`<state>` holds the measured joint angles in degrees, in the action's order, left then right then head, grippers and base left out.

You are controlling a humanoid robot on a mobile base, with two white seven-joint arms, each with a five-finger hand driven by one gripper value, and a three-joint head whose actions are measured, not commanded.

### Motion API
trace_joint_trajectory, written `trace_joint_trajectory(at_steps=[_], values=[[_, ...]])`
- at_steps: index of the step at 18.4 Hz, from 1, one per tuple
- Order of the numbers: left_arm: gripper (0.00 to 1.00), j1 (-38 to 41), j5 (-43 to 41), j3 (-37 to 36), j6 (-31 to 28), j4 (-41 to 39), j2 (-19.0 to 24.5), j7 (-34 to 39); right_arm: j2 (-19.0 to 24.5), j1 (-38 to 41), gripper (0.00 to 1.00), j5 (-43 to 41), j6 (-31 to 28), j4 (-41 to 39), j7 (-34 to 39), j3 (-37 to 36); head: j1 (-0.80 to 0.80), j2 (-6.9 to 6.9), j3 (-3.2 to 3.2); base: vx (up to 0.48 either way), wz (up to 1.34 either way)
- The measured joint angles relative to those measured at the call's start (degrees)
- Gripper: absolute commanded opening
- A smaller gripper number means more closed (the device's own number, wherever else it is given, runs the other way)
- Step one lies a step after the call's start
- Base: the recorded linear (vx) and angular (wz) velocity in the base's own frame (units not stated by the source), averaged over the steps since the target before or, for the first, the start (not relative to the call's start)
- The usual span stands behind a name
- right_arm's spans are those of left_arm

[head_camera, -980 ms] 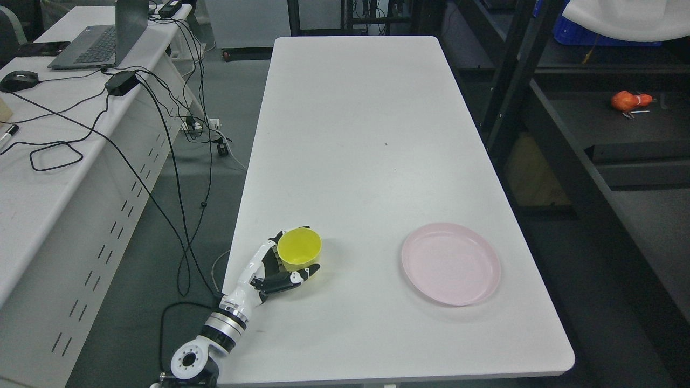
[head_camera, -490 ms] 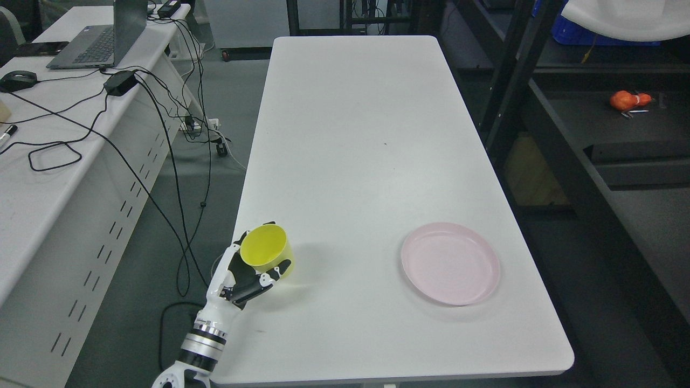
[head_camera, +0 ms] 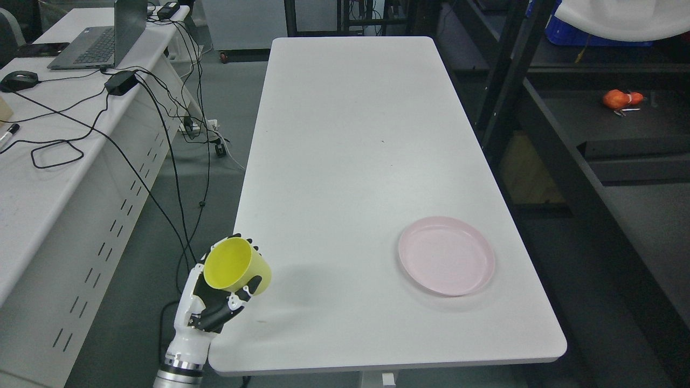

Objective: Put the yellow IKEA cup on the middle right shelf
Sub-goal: 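Turn toward the metal shelves holding the cup in the left hand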

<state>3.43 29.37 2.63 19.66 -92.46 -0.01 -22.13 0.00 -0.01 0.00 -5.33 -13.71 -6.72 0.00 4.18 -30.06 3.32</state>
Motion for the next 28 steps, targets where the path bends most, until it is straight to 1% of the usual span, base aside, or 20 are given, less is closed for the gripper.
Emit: trace_joint_trajectory(at_steps=[7, 17, 28], values=[[0.01, 2.7, 1.0, 0.3, 0.9, -4.5, 0.0, 0.0, 0.0, 0.0, 0.99, 0.0, 0.0, 0.0, 0.0, 0.0, 0.0, 0.0, 0.0, -0.159, -0.18], [0.01, 3.5, 1.3, 0.5, 1.1, -7.1, 0.0, 0.0, 0.0, 0.0, 0.99, 0.0, 0.0, 0.0, 0.0, 0.0, 0.0, 0.0, 0.0, -0.241, -0.43], [0.01, 3.6, 1.3, -0.1, 1.0, -7.8, 0.0, 0.1, 0.0, 0.0, 0.99, 0.0, 0.0, 0.0, 0.0, 0.0, 0.0, 0.0, 0.0, -0.287, -0.73]])
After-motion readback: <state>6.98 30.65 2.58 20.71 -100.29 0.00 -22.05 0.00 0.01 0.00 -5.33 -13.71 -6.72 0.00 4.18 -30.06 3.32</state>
